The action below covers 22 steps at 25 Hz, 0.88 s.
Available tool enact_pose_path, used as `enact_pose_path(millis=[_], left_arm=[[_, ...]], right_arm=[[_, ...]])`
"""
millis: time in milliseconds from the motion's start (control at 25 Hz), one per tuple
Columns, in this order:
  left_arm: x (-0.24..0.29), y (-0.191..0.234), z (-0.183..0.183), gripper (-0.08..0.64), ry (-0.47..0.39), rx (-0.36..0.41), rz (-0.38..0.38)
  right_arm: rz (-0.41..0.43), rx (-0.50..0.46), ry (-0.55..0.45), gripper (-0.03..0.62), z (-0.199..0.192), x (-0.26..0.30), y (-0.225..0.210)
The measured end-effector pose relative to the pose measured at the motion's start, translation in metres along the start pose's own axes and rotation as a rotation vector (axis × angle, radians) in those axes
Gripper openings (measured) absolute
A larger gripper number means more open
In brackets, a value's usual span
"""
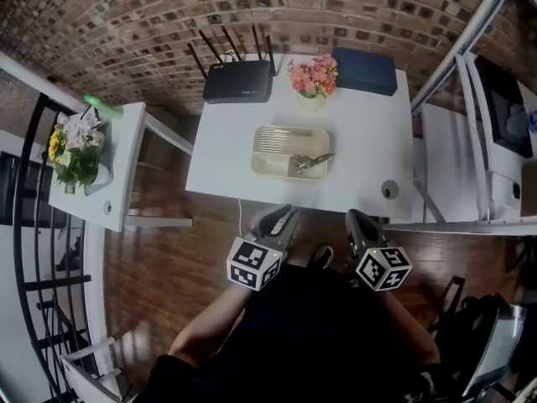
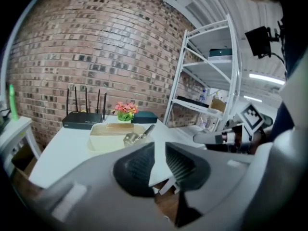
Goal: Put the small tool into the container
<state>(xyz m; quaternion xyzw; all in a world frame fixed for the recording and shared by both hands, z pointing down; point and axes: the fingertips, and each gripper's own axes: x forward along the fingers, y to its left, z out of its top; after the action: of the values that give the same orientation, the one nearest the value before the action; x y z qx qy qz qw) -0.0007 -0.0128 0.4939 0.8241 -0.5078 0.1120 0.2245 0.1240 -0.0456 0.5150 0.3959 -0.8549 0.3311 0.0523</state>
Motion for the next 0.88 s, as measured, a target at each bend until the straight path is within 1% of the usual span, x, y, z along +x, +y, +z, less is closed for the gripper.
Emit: enact_pose_path(millis=[200, 320, 480, 640, 720, 880], left_arm=[[-0.006, -0.007, -0.011, 0.064, 0.015, -0.048, 0.026], [-0.009, -0.006, -0.006, 0.064, 0.002, -0.053, 0.024], [-0.019, 0.0, 0.005, 0.06, -0.019, -0.04, -0.008], [-0.034, 0.01, 0.014, 0.055, -0.041, -0.031, -0.044], [-0.04, 0.015, 0.014, 0.051, -0.04, -0.019, -0.056], [-0.046, 0.023, 0.012, 0.048, -0.032, -0.002, -0.104]], right_arm=[[0.054, -0.014, 0.007, 0.011, -0.002, -0.003, 0.009], [0.063, -0.018, 0.001, 0.011, 0.002, 0.003, 0.014], [0.051, -0.043, -0.033, 0.011, 0.014, 0.008, 0.032], [0.03, -0.115, -0.074, 0.011, 0.025, 0.015, 0.057], [0.011, -0.14, -0.086, 0.011, 0.024, 0.019, 0.068], [-0.019, -0.133, -0.078, 0.011, 0.012, 0.026, 0.081]])
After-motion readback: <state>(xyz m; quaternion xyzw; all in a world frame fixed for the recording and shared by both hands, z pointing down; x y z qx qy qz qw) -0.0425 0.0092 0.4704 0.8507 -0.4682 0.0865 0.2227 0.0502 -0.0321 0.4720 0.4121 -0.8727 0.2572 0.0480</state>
